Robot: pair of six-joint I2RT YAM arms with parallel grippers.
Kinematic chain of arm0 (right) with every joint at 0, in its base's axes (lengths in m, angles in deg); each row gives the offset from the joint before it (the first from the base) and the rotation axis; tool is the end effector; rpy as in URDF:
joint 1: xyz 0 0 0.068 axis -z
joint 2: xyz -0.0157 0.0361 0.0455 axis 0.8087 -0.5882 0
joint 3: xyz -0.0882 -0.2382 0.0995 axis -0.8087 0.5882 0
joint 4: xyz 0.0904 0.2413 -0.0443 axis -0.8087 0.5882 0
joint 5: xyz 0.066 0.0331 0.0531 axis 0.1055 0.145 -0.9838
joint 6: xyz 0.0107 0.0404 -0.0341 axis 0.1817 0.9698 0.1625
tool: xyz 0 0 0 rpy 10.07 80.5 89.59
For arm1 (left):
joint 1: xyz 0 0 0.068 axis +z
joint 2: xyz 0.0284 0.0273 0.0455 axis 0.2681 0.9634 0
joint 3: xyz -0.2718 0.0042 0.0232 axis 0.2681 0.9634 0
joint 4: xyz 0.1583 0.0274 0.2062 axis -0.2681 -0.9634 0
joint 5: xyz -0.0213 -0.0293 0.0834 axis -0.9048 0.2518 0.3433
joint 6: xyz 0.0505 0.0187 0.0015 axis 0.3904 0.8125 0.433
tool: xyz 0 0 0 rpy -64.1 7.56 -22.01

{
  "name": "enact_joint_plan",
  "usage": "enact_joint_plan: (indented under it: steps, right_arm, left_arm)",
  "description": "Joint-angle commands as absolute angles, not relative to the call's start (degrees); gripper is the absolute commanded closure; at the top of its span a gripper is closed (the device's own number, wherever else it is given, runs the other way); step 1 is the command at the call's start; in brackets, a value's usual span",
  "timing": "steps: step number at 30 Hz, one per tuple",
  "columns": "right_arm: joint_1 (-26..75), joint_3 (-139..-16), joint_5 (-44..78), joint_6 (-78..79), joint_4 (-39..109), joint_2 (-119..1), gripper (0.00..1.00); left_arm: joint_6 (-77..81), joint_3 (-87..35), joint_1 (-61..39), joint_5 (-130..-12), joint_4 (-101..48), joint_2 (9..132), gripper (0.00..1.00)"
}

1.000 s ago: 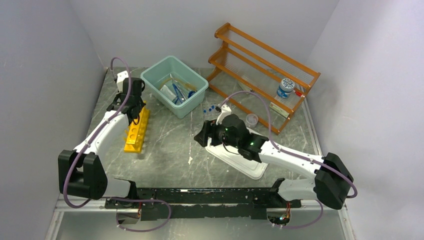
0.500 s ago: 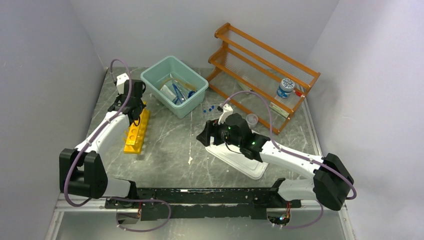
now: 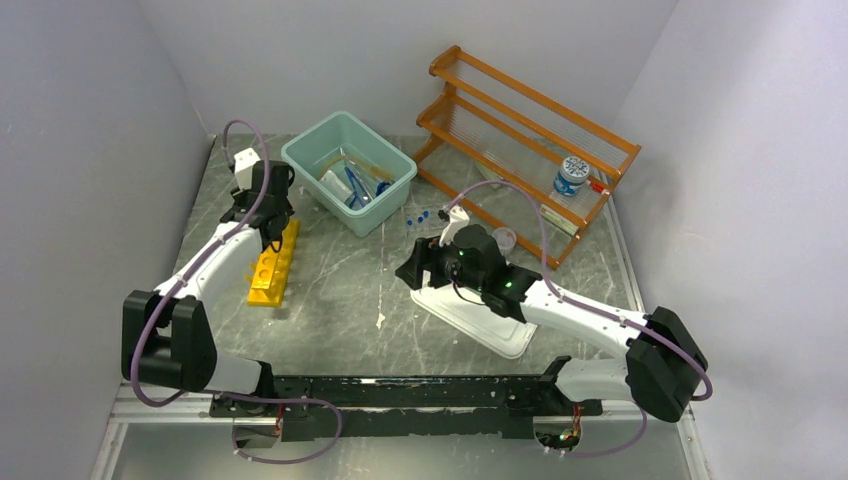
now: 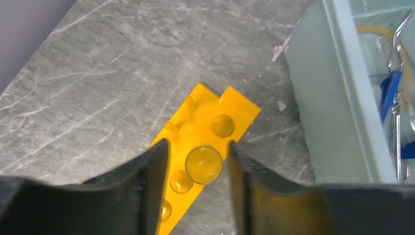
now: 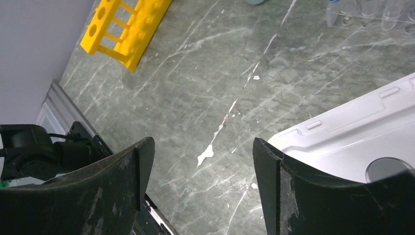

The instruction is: Organize the chemistry lab equipment

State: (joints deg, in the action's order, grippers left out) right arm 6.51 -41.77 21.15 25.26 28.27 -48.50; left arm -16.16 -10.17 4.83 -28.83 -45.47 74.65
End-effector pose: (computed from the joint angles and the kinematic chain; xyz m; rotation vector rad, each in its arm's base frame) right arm 0.1830 0.2032 0.2437 -0.3445 2.1022 0.9229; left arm 0.2992 -0.0366 0.2645 -0.6545 2.0441 0.2576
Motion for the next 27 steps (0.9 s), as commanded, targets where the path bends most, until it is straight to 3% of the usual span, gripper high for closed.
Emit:
enact_joint_plan:
  steps: [1, 4, 8, 18, 22, 27]
  right_arm:
    - [7.36, -42.16, 20.83, 24.69, 28.79, -47.52, 0.23]
    - [7.64, -42.54, 20.66, 24.67, 29.22, -46.53, 0.23]
    - [7.78, -43.59, 21.60, 24.37, 31.19, -45.88, 0.23]
    - [8.47, -45.61, 33.49, 19.23, 42.91, -42.30, 0.22]
    - [8.80, -46.28, 37.89, 18.78, 49.30, -42.86, 0.22]
    - [8.80, -46.10, 41.59, 22.45, 56.43, -45.30, 0.23]
  left_arm:
    - [-18.13, -10.37, 4.48, -27.75, -47.47, 75.20, 0.39]
    - [-17.67, -13.77, 4.48, -30.59, -49.74, 74.12, 0.21]
    - [-16.19, -18.77, 4.48, -34.98, -52.90, 72.05, 0.13]
    - [-9.43, -30.15, 4.48, -48.12, -64.68, 66.75, 0.04]
    - [-6.84, -27.93, 4.48, -57.20, -67.02, 63.11, 0.03]
    - [-4.75, -20.35, 4.48, -76.54, -62.63, 57.48, 0.03]
